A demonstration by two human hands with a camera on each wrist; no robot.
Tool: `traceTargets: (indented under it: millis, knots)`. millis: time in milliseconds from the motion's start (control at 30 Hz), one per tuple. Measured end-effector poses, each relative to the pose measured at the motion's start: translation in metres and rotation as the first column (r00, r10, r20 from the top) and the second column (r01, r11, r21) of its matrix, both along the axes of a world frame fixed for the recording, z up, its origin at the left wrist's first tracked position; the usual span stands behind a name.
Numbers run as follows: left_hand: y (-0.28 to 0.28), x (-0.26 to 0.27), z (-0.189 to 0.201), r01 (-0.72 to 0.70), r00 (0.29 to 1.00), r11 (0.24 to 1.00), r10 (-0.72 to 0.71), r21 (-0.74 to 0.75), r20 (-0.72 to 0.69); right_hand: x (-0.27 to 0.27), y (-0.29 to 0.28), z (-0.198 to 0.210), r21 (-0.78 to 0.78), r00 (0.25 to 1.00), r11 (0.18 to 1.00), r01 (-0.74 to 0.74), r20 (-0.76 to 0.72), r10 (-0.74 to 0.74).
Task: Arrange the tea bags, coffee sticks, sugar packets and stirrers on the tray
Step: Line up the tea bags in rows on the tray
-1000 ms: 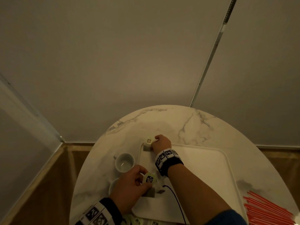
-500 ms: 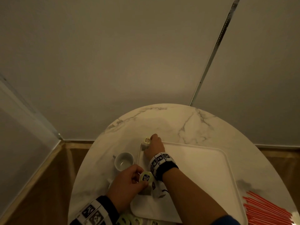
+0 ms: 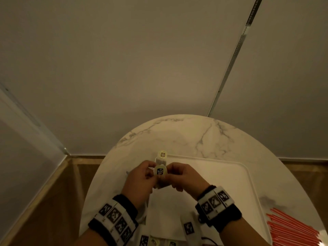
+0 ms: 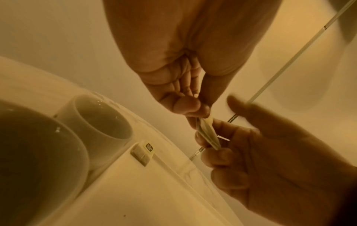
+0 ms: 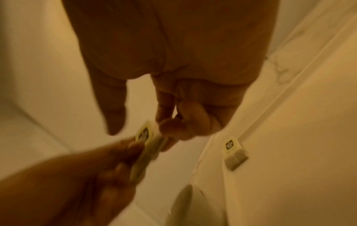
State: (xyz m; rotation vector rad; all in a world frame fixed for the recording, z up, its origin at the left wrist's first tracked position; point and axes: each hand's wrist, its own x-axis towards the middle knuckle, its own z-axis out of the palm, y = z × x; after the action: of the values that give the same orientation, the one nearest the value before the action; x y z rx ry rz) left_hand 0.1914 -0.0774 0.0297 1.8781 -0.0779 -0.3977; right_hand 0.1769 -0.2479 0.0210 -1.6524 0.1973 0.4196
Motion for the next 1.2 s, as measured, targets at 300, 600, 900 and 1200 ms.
traceTargets:
  millis: [300, 600, 900, 1200]
  knots:
    - [-0.007, -0.002, -0.007, -0.062, 0.998, 0.998, 0.063, -0.010, 0.019, 0.031, -0.024, -0.037, -0.113, 0.911, 0.905, 0.411, 0.010, -0.413]
    - [0.002, -0.026, -0.010, 0.177, 0.983, 0.983, -0.179, -0.041, -0.035, 0.084, -0.033, -0.082, -0.519, 0.936, 0.798, 0.307, 0.012, -0.353]
    - [0.007, -0.028, -0.019, 0.272, 0.961, 0.962, -0.271, 0.024, -0.050, 0.088, -0.030, -0.088, -0.617, 0.970, 0.755, 0.221, 0.057, -0.237]
    - [0.010, -0.031, -0.026, 0.286, 0.957, 0.957, -0.284, 0.038, -0.061, 0.087, -0.025, -0.089, -0.629, 0.964, 0.736, 0.251, 0.095, -0.247]
